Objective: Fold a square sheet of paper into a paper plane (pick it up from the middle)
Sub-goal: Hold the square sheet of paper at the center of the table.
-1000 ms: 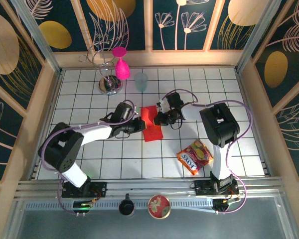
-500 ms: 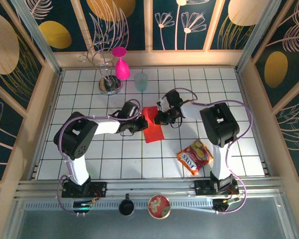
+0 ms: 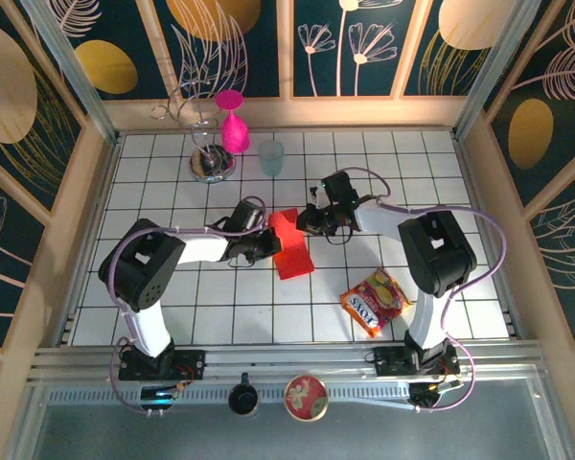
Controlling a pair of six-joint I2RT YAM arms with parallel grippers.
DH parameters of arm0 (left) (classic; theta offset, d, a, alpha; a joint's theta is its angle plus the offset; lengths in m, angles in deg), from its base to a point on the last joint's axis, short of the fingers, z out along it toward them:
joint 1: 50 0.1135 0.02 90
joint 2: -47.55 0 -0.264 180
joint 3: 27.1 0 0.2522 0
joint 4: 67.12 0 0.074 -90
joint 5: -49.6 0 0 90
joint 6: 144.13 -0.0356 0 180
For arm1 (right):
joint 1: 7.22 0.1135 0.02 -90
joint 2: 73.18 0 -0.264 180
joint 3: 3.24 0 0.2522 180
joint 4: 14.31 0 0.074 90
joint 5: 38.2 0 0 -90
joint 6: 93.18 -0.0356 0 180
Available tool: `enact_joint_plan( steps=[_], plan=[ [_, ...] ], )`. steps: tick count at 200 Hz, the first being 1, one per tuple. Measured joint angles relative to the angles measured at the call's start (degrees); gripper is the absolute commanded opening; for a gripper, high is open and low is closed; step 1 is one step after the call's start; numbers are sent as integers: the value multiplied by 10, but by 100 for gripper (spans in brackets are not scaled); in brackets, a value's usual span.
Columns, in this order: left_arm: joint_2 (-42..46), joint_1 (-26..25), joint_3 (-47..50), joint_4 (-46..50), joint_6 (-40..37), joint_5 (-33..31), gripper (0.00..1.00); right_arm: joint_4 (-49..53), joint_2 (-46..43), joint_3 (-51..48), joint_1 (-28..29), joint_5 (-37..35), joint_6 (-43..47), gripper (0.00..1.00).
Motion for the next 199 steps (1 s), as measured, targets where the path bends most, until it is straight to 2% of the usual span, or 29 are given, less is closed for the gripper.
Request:
enact_joint_plan(
  steps=[51, 133, 199],
  plan=[
    [17, -8, 17, 3, 17, -2, 0, -4, 5, -12, 28, 7, -11, 7],
    [24, -7, 0, 3, 17, -1, 0, -10, 43, -12, 28, 4, -10, 6],
    [23, 13, -10, -15, 17, 7, 0, -11, 52, -12, 28, 2, -8, 6]
  ],
)
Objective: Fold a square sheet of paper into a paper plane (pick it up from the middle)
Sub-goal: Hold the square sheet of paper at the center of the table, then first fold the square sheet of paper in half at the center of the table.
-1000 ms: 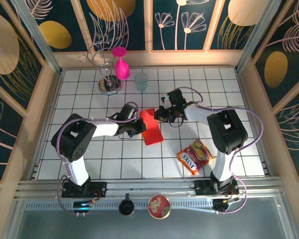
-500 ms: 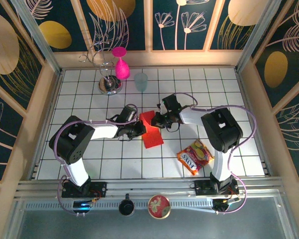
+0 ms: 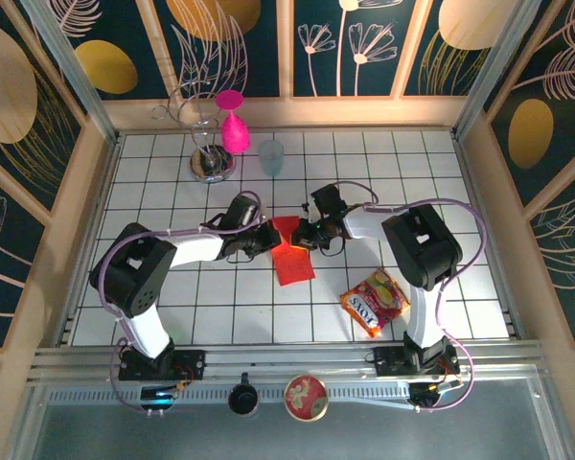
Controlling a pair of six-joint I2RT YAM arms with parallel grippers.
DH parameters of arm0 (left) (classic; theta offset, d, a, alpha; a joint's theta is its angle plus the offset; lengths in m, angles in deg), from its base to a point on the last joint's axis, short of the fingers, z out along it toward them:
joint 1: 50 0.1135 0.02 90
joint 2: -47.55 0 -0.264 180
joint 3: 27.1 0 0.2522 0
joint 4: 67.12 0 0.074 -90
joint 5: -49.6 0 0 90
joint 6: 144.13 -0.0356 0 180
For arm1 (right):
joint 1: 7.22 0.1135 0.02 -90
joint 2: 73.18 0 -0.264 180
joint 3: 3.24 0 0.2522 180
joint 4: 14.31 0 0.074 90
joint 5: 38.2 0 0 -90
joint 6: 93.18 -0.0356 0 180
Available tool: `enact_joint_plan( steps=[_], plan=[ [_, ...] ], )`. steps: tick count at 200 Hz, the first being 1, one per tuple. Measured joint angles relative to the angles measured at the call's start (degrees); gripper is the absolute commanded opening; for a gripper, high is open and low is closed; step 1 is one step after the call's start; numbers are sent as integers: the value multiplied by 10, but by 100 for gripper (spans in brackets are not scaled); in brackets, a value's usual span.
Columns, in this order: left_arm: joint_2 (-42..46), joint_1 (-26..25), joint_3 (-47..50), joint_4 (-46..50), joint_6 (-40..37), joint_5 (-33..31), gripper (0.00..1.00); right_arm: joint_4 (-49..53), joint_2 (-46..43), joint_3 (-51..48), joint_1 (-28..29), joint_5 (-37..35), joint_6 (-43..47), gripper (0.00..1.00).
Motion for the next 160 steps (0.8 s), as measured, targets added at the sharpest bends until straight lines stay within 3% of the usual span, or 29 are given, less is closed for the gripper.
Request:
enact_joint_plan(
  steps=[160],
  plan=[
    [-31, 2, -10, 7, -7, -18, 0, -5, 2, 0, -4, 9, 15, 9]
  ],
)
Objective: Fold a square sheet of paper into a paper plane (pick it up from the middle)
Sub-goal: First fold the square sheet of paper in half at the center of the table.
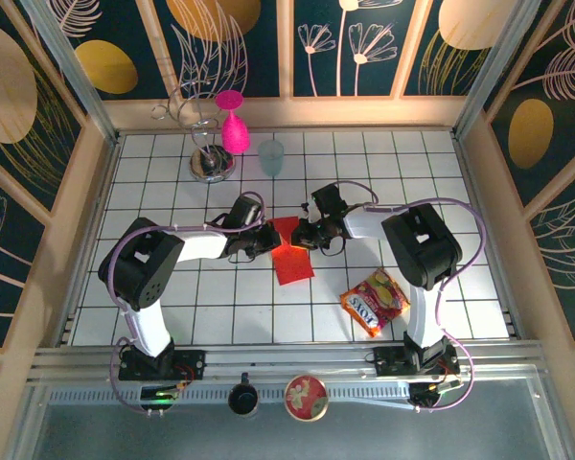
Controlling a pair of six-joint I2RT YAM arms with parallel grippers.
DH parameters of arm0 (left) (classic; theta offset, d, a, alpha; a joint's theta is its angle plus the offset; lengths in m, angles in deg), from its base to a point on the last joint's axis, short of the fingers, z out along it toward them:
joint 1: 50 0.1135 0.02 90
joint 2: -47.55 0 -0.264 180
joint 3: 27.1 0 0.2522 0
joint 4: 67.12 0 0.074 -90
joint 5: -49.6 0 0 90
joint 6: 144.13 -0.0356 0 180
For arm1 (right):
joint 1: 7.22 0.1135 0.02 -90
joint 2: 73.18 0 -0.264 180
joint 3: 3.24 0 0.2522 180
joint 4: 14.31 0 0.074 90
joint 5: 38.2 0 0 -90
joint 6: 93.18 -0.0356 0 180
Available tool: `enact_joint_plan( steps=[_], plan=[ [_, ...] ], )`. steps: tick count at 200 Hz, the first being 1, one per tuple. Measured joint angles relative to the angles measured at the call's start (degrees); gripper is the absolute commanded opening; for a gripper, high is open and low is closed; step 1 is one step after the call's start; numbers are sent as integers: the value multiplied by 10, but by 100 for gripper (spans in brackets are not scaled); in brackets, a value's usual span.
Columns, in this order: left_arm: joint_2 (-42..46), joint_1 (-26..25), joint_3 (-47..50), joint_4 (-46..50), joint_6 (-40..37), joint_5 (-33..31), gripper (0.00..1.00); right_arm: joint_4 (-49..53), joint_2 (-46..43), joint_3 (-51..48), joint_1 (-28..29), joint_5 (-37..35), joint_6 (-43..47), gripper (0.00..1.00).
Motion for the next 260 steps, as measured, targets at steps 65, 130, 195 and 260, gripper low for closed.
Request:
enact_joint_plan(
  steps=[65, 130, 195, 260],
  plan=[
    [0, 1, 1, 7, 0, -7, 0, 0, 0, 0, 0, 0, 0, 9],
    [0, 7, 10, 7, 0, -14, 0, 2, 9, 5, -2, 5, 5, 8],
    [29, 45, 51, -10, -7, -5, 0, 6, 13, 12, -2, 5, 15, 7],
    [72, 43, 14, 15, -35, -22, 0, 6, 13, 12, -2, 5, 15, 7]
  ],
)
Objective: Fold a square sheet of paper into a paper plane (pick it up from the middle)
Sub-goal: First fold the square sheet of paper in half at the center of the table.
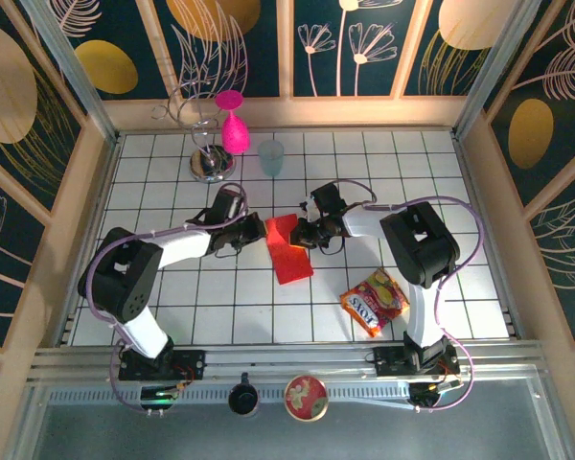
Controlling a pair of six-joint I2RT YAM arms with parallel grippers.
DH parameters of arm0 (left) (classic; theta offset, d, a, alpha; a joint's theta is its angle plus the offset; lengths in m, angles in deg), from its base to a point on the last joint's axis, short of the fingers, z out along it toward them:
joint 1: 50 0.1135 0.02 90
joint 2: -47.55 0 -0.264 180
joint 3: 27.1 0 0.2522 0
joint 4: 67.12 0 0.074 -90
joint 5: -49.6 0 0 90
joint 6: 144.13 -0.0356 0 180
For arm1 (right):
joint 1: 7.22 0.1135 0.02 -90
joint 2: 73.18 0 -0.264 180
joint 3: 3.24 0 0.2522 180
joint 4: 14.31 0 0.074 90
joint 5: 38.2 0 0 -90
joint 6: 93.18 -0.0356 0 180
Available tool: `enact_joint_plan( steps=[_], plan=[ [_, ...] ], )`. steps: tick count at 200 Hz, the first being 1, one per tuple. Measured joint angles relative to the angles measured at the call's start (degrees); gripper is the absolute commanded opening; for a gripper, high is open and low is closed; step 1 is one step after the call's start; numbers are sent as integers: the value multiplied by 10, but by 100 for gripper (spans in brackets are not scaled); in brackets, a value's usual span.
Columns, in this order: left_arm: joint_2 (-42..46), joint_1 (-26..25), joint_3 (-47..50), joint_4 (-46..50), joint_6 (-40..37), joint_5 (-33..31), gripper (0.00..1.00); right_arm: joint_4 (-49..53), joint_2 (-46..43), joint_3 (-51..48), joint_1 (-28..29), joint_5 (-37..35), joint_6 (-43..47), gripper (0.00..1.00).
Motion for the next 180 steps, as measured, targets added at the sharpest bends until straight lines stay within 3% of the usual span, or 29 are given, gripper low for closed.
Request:
enact_joint_plan(
  steps=[57, 99, 180],
  plan=[
    [-81, -17, -42, -48, 5, 49, 0, 4, 1, 2, 0, 0, 0, 6],
    [-121, -14, -49, -56, 7, 46, 0, 8, 2, 5, 0, 0, 0, 7],
    [-112, 43, -14, -94, 5, 35, 0, 5, 4, 5, 0, 0, 0, 6]
  ],
)
